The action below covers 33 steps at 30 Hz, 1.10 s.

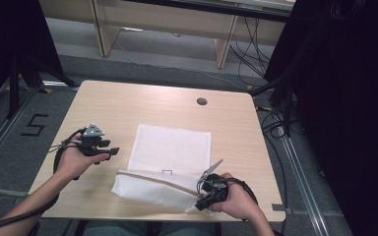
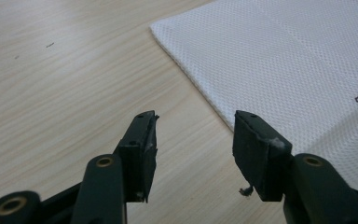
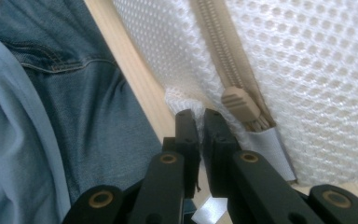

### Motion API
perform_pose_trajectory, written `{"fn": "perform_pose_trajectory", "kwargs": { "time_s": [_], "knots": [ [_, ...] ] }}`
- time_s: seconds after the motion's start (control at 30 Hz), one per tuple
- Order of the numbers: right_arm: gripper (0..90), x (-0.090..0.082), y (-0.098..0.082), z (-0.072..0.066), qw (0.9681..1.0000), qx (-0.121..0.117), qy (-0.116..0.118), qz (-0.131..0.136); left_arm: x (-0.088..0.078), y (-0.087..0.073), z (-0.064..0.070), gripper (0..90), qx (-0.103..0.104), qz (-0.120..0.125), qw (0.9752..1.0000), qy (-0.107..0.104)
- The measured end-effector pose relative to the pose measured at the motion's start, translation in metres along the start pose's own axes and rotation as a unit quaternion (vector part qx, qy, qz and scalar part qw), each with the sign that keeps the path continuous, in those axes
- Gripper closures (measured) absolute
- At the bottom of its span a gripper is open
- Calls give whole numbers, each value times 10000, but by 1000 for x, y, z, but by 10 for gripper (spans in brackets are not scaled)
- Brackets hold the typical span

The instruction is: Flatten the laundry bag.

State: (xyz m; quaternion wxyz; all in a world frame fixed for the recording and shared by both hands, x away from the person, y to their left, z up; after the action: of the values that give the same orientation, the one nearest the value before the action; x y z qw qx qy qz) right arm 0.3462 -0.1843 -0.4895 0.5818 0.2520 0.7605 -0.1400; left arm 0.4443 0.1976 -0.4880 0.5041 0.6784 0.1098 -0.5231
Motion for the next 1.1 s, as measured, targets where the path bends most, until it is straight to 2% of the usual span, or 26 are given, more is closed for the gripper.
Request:
{"fn": "perform_pose_trajectory", "kwargs": {
  "time_s": [0.13, 0.2, 0.23, 0.33, 0.37, 0.43, 0.5, 0.53, 0.57, 0.63, 0.67, 0.7, 0.73, 0.77, 0.8, 0.83, 0.9, 0.97, 1.0, 1.03, 1.1],
  "knots": [
    [858, -2, -3, 3, 9998, 166, -74, 4, 2, 1, 8, 489, 56, 156, 9998, -83],
    [856, -2, -4, 7, 9998, 120, -159, 17, 2, 1, 13, 487, 121, 161, 9997, -162],
    [855, -2, -5, 7, 9997, 233, -125, 1, 3, 2, 17, 486, 168, 198, 9994, -232],
    [850, -4, -6, 10, 9993, 295, -211, 48, 5, 3, 27, 480, 328, 252, 9986, -338],
    [849, -4, -5, 11, 9995, 224, -220, 79, 6, 3, 31, 478, 424, 243, 9980, -394],
    [847, -3, -4, 11, 9993, 269, -253, 109, 9, 4, 39, 475, 500, 214, 9972, -507],
    [847, -3, -3, 10, 9992, 290, -247, 91, 12, 4, 45, 474, 710, 168, 9957, -569],
    [845, -2, -2, 9, 9994, 201, -268, 122, 14, 4, 48, 472, 712, 132, 9954, -628],
    [844, -2, 0, 8, 9993, 246, -225, 143, 16, 4, 50, 471, 750, 100, 9951, -640],
    [843, -2, 3, 6, 9993, 181, -279, 184, 19, 3, 53, 471, 838, 71, 9942, -665],
    [842, -2, 4, 6, 9992, 23, -313, 233, 19, 3, 54, 471, 845, 40, 9943, -655],
    [835, -2, 6, 5, 9990, 14, -323, 303, 20, 2, 54, 472, 870, 33, 9940, -662],
    [835, -2, 6, 5, 9990, 14, -323, 303, 22, 1, 54, 472, 831, 0, 9945, -642],
    [823, -2, 6, 4, 9991, 72, -273, 309, 22, 0, 54, 472, 883, -28, 9938, -675],
    [795, -2, 7, 4, 9991, 73, -254, 320, 24, -1, 54, 472, 815, -32, 9943, -687],
    [768, -1, 7, 4, 9991, 90, -239, 343, 24, -2, 53, 473, 888, -73, 9936, -690],
    [720, -1, 6, 5, 9990, 119, -262, 346, 27, -3, 54, 475, 818, -129, 9937, -750],
    [684, -4, 4, 6, 9986, 227, -203, 436, 29, -4, 54, 477, 830, -161, 9937, -731],
    [682, -8, 4, 9, 9979, 198, -279, 548, 29, -5, 54, 479, 884, -180, 9928, -785],
    [678, -11, 3, 10, 9974, 290, -255, 606, 31, -5, 54, 482, 899, -207, 9927, -776],
    [669, -18, 1, 14, 9942, 502, -252, 917, 33, -7, 55, 490, 840, -267, 9928, -816]
  ]
}}
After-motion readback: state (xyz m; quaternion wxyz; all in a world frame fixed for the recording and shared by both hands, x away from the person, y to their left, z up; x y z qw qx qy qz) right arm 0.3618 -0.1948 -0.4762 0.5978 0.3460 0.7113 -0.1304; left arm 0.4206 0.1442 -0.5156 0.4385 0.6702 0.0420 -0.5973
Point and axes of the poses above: each handheld gripper's, and its own axes: x roughly forward along the jaws, y roughly out of its top, z roughly to its right, the point moved 3 cm from there along x, roughly forward along the jaws, and after that the axes turned 14 degrees about -z, right-handed, at the moved point
